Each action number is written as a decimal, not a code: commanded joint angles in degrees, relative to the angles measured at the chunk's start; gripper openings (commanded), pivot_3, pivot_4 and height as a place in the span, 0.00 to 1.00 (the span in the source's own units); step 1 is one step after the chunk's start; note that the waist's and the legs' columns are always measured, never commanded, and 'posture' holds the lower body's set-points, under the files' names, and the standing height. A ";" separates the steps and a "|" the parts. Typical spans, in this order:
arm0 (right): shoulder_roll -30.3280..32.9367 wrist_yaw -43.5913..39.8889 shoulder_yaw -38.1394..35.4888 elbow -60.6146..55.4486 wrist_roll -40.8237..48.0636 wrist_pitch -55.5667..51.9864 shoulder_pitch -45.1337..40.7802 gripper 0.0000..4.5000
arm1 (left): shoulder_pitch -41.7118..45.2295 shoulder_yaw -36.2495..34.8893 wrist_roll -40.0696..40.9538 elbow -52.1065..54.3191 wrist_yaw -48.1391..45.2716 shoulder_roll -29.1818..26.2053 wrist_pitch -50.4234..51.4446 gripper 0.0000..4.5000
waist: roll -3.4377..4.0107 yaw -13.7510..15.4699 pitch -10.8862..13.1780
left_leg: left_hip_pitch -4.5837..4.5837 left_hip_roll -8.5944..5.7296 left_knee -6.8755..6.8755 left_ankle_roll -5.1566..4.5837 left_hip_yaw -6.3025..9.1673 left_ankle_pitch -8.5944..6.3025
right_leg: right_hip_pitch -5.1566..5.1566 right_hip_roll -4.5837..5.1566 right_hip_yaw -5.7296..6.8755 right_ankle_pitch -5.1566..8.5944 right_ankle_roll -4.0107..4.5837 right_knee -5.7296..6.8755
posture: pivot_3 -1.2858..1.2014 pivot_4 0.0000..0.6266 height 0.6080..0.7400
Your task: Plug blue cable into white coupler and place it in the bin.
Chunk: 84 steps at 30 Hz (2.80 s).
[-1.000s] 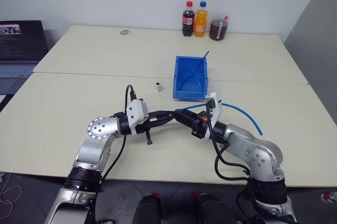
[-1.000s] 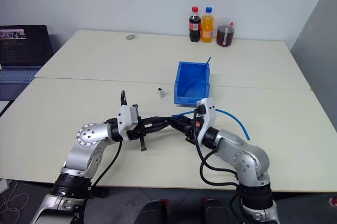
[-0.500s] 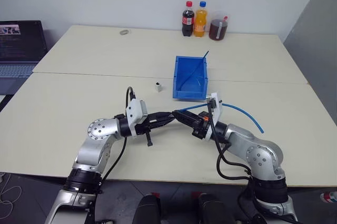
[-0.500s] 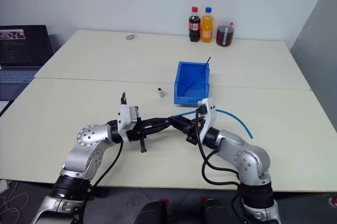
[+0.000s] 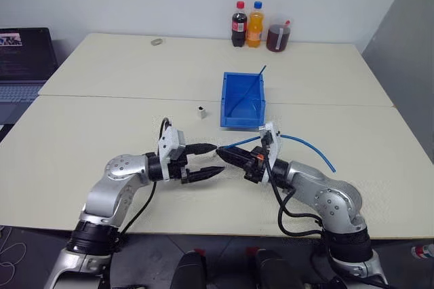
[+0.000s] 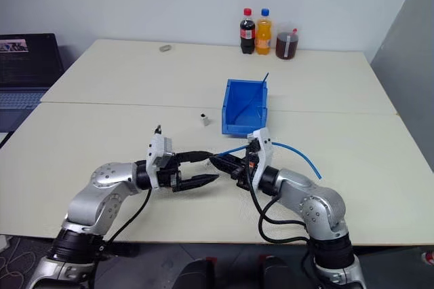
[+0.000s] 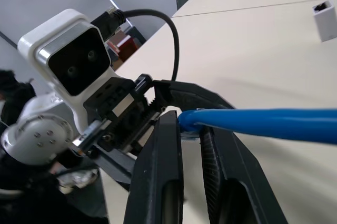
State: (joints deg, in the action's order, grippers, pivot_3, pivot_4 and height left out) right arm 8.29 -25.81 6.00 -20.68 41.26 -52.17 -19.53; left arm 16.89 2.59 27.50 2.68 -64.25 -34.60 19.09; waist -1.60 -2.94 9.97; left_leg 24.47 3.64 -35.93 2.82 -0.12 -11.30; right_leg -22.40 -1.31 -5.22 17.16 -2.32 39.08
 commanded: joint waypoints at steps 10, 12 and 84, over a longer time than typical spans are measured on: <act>9.25 -7.88 4.94 -4.94 -7.90 11.04 -0.86 0.04 | -0.62 -7.59 1.07 -1.37 7.61 -0.47 3.77 1.00 | 0.00 -0.06 0.02 | 0.00 0.00 0.01 0.00 -0.02 0.00 | -0.01 0.01 -0.02 0.01 0.01 -0.01 | 0.52 0.24 1.00; 10.18 -8.20 4.64 -4.94 -8.43 11.78 -0.38 0.04 | -0.47 -8.18 -0.53 -2.07 10.51 0.05 2.81 1.00 | 0.00 0.00 0.02 | 0.00 0.00 0.01 0.00 -0.01 0.00 | -0.01 0.02 -0.02 0.01 0.01 -0.02 | 0.52 0.24 1.00; 14.89 -7.32 4.96 -9.66 -11.70 10.65 2.09 0.04 | 50.15 -4.81 -29.69 -78.53 24.68 13.13 -19.32 0.17 | -0.20 1.17 0.13 | 0.44 -0.10 -0.06 0.02 0.00 0.01 | -0.38 -0.02 0.08 -0.18 0.28 0.06 | 0.52 0.24 1.00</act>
State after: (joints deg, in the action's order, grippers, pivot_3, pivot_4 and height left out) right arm 22.78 -33.26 10.92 -27.77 29.86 -41.98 -17.32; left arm 65.88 -1.30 -2.27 -76.58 -39.41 -21.06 0.02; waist -1.81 -1.78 10.10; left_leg 24.91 3.54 -35.99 2.84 -0.12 -11.29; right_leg -22.78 -1.33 -5.14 16.98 -2.04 39.13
